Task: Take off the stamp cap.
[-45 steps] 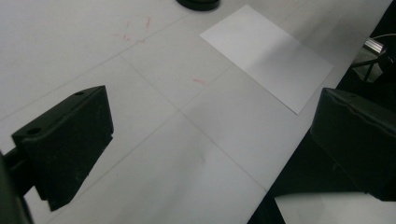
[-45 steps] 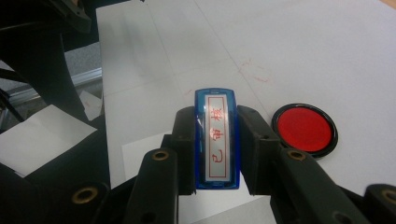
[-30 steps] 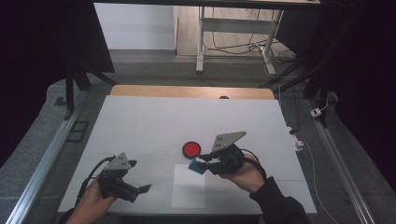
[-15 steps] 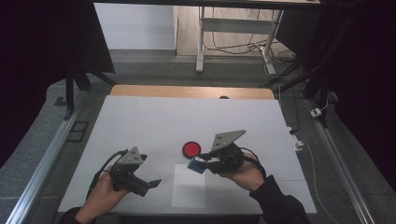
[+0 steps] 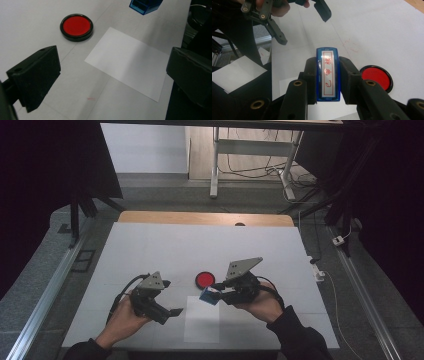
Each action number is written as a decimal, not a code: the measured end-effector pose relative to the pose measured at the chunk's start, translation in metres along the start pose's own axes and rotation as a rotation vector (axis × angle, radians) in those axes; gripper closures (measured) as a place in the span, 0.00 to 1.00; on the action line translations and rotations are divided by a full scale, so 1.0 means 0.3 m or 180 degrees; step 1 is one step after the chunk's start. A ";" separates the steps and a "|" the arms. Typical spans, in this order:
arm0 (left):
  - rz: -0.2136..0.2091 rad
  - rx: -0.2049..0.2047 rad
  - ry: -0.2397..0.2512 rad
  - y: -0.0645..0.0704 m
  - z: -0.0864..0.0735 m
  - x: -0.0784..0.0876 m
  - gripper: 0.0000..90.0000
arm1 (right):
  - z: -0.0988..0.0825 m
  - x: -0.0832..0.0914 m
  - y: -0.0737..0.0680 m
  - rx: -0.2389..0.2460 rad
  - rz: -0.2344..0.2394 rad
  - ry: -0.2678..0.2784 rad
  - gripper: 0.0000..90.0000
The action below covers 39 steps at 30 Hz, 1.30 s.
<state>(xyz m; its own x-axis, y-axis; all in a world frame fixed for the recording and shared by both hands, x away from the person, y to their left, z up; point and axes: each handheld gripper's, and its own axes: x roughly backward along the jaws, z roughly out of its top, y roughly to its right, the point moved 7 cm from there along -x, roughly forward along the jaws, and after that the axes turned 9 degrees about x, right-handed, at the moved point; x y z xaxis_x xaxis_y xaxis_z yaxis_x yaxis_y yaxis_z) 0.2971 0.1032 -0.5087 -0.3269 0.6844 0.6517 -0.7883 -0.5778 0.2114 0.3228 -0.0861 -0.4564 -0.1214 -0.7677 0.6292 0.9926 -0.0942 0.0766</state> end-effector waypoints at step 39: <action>-0.0788 -0.0578 -0.0145 0.052 0.139 -0.223 0.05 | 0.019 -0.007 0.003 0.0153 0.0159 0.0098 0.78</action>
<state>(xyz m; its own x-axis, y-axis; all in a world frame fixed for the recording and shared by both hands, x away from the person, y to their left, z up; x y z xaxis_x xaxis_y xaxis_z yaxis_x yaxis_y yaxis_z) 0.3283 0.0298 -0.5188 -0.0928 0.7714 0.6295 -0.9227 -0.3042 0.2369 0.3241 -0.0809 -0.4532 -0.0710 -0.7900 0.6090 0.9962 -0.0252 0.0834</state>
